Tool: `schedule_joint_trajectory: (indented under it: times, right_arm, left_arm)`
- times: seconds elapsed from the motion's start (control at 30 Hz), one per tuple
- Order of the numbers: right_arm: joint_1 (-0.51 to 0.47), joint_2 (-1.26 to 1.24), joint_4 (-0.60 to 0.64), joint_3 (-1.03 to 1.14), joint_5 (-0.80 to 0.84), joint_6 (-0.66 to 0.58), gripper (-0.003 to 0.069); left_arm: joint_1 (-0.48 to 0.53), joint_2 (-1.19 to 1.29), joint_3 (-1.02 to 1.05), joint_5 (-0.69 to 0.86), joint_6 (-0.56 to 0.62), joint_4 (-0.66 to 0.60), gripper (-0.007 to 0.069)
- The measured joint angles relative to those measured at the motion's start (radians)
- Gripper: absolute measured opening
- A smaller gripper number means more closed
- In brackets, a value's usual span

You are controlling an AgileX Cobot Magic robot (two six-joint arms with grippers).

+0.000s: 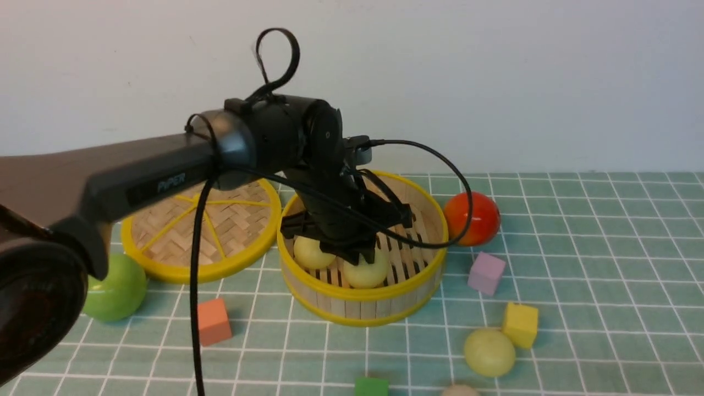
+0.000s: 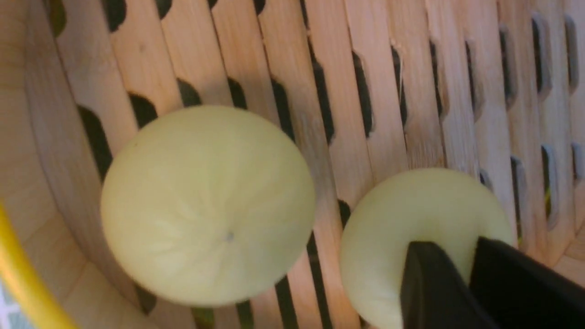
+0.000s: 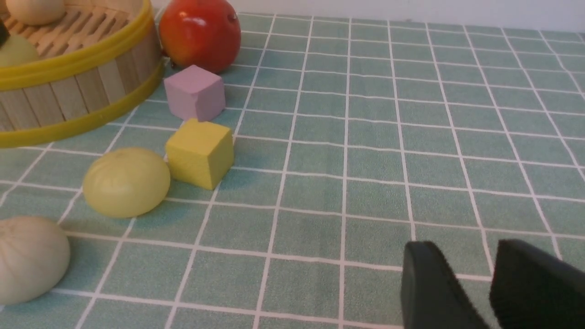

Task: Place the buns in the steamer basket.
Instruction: Use the left arm to put the steamed stuffed bun into the steamer, then use the right arm to grab a steamed stuffed bun

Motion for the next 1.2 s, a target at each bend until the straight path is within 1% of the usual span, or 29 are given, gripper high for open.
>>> schedule_joint_trajectory:
  times: [0.03,0.1,0.13,0.2,0.3,0.4,0.47,0.57,0.7,0.73,0.77,0.83,0.87,0.97,1.0,1.1,1.2]
  right_arm:
    - [0.0,0.0,0.0,0.0,0.0,0.0,0.0239]
    - [0.0,0.0,0.001,0.0,0.0,0.0,0.0239]
    - [0.0,0.0,0.001,0.0,0.0,0.0,0.0239]
    - [0.0,0.0,0.002,0.0,0.0,0.0,0.0239]
    - [0.0,0.0,0.002,0.0,0.0,0.0,0.0239]
    - [0.0,0.0,0.002,0.0,0.0,0.0,0.0239]
    - [0.0,0.0,0.001,0.0,0.0,0.0,0.0239]
    - [0.0,0.0,0.001,0.0,0.0,0.0,0.0239]
    - [0.0,0.0,0.001,0.0,0.0,0.0,0.0239]
    - [0.0,0.0,0.001,0.0,0.0,0.0,0.0239]
    - [0.0,0.0,0.001,0.0,0.0,0.0,0.0239]
    - [0.0,0.0,0.001,0.0,0.0,0.0,0.0239]
    - [0.0,0.0,0.001,0.0,0.0,0.0,0.0239]
    - [0.0,0.0,0.001,0.0,0.0,0.0,0.0239]
    - [0.0,0.0,0.001,0.0,0.0,0.0,0.0239]
    - [0.0,0.0,0.001,0.0,0.0,0.0,0.0239]
    - [0.0,0.0,0.001,0.0,0.0,0.0,0.0239]
  left_arm:
    - [0.0,-0.006,0.0,0.007,0.0,0.001,0.0221]
    - [0.0,-0.066,0.0,0.057,0.0,0.016,0.034]
    - [0.0,-0.071,0.0,0.06,0.0,0.019,0.0348]
    - [0.0,-0.187,0.0,0.116,0.011,0.062,0.0426]
    - [0.0,-0.332,0.0,0.181,0.015,0.126,0.0453]
    - [0.0,-0.51,0.003,0.26,0.015,0.195,0.0444]
    - [0.0,-0.67,0.029,0.312,0.015,0.248,0.0415]
    - [0.0,-0.819,0.101,0.349,0.015,0.271,0.036]
    - [0.0,-1.115,0.361,0.344,0.015,0.257,0.0221]
    - [0.0,-1.115,0.361,0.344,0.015,0.257,0.0221]
    - [0.0,-1.207,0.468,0.323,0.01,0.243,0.0174]
    - [0.0,-1.359,0.654,0.281,-0.022,0.226,0.0099]
    - [0.0,-1.371,0.669,0.278,-0.022,0.226,0.0094]
    - [0.0,-1.523,0.884,0.243,-0.084,0.224,-0.0001]
    - [0.0,-1.552,0.938,0.231,-0.092,0.225,-0.0014]
    - [0.0,-1.591,1.042,0.205,-0.101,0.227,-0.0014]
    - [0.0,-1.598,1.077,0.174,-0.106,0.226,-0.0014]
